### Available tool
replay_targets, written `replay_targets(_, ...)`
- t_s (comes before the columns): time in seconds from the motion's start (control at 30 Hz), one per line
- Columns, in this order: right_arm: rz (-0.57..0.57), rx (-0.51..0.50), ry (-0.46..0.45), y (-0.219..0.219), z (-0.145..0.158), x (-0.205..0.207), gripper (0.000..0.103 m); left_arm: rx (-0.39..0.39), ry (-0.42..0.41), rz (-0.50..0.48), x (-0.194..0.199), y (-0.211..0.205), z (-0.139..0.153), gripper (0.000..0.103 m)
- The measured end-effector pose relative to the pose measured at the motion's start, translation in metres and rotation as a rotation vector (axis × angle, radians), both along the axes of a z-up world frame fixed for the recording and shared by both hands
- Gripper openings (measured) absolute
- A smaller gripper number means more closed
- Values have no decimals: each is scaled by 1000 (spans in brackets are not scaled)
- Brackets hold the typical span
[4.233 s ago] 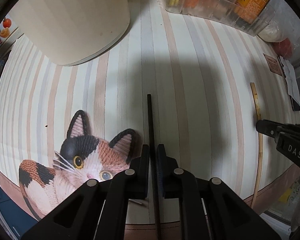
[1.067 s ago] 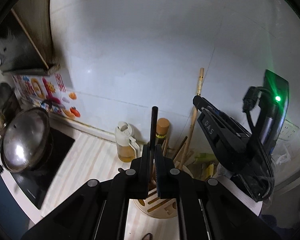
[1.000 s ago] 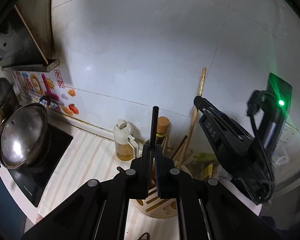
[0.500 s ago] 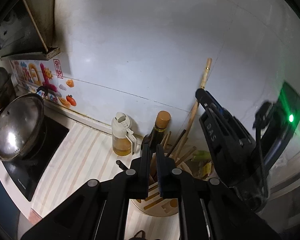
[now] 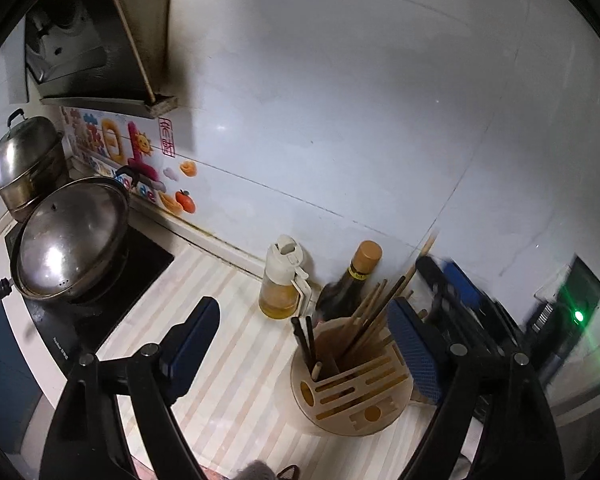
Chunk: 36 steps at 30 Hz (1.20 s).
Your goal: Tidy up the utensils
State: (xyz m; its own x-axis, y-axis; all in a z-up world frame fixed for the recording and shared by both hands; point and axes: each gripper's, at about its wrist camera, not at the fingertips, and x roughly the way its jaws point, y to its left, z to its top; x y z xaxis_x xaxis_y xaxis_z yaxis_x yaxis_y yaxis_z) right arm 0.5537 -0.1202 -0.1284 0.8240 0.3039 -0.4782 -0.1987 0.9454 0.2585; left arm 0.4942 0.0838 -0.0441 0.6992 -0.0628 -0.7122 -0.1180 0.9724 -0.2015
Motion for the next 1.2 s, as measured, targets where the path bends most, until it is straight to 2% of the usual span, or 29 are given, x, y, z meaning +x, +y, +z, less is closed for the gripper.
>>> replay_targets(0.03,-2,0,9,-4,1,-6,65,13,-6,10,-3,2,1,88)
replay_targets(0.13,-16,-26,52,-16,6,-23,70,43,-26,27,-12,4,3,95)
replay_targets(0.17,-26,-39,84,-20,6,-29,73,56,-34,31,-16,4,2,103)
replay_targets(0.27,-54,-89,189,-28,0,-44,87,134,-61,52,-28,1,-1,103)
replay_targets(0.33,-63,-125,231,-31,-5,-55,101,185,-73,64,-38,-4,-7,103)
replay_targets(0.5,-95,-220,251,-28,-5,-86,103,189,-44,59,-55,-11,-23,103)
replay_targets(0.7,-119,-268,217,-27,12,-124,103,182,-40,45,-88,-19,-26,103)
replay_targets(0.93,-179,-268,193,-34,37,-186,103,170,-74,27,-142,-17,-10,103)
replay_targets(1.2,-269,-288,116,-16,83,-286,103,182,-116,-12,-221,1,16,103)
